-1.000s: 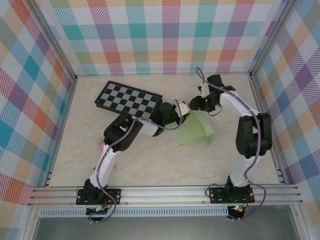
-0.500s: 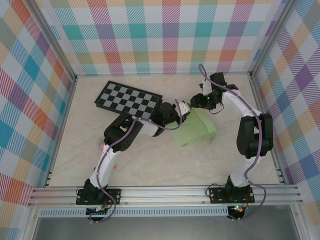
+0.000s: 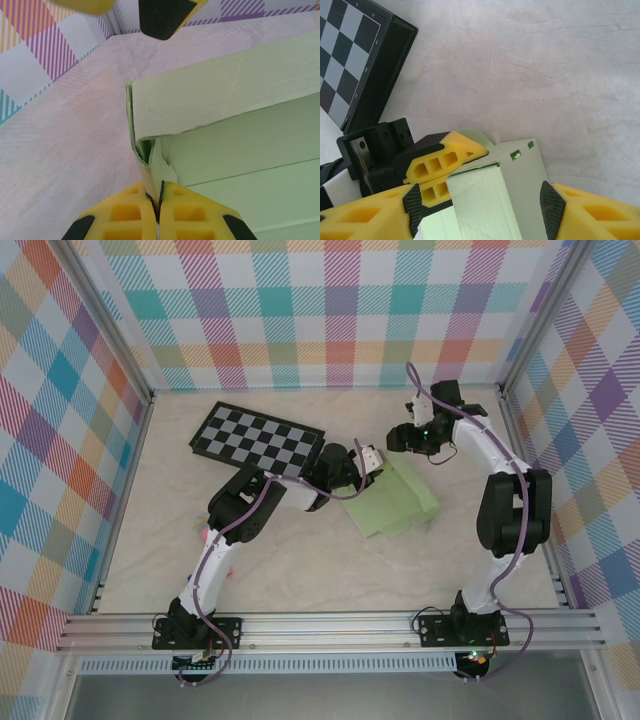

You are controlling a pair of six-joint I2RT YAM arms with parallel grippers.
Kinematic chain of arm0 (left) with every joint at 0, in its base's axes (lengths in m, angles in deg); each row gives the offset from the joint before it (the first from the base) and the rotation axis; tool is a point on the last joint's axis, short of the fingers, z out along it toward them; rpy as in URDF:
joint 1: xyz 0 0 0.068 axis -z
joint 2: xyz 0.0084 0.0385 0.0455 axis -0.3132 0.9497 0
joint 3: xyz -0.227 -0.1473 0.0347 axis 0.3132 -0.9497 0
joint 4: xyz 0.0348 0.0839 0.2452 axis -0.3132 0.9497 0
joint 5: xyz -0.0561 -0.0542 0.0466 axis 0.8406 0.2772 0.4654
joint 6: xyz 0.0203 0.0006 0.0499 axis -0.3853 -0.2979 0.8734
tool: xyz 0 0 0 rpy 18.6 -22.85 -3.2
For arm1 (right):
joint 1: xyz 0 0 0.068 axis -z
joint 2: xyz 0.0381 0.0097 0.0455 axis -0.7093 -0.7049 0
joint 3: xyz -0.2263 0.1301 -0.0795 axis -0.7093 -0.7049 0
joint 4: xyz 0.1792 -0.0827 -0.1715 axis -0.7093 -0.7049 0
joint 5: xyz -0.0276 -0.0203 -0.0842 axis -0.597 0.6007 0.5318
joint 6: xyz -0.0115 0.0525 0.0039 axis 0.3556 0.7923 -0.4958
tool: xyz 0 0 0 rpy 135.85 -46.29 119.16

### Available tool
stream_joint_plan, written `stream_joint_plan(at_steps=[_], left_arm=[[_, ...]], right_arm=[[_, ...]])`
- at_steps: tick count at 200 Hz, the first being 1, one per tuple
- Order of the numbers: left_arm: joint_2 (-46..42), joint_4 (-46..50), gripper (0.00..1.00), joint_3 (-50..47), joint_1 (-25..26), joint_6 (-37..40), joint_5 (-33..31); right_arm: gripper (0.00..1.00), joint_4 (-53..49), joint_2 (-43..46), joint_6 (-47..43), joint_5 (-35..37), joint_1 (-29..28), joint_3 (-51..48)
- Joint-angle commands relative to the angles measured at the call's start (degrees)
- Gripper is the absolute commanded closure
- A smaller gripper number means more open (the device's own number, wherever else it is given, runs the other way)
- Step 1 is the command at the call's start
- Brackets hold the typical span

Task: Fold the paper box

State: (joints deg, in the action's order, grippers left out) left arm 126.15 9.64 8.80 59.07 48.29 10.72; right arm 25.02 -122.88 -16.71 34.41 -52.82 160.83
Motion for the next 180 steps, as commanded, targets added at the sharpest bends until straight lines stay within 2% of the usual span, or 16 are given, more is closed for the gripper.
stream_joint_plan(at_steps=[1,47,77,149,180], left_arm=[[0.4,2.8,1.0,2.0,1.0,2.2,0.0],[0.8,2.2,1.0,1.9,1.4,2.5,-1.6],[1.0,2.2,1.0,2.3,1.5,2.5,-2.4],[1.6,6.1,1.0,5.2,1.8,2.4,-3.8],[1.9,6.0,1.0,5.4,2.1,2.7,-5.1]], right_arm=[[0.33,-1.4,-2.8,-3.1,0.2,-1.3,2.8],[0.36,-2.5,-6.9,-4.2,2.2,-2.0,5.4],[0.39,-3.4,-7.9,-4.8,0.3,-2.2,5.9],[0.37,-4.6,-8.2,-7.0,5.2,-3.5,4.8],[0.42,-6.1,-9.3,-7.0,8.1,-4.6,6.3]])
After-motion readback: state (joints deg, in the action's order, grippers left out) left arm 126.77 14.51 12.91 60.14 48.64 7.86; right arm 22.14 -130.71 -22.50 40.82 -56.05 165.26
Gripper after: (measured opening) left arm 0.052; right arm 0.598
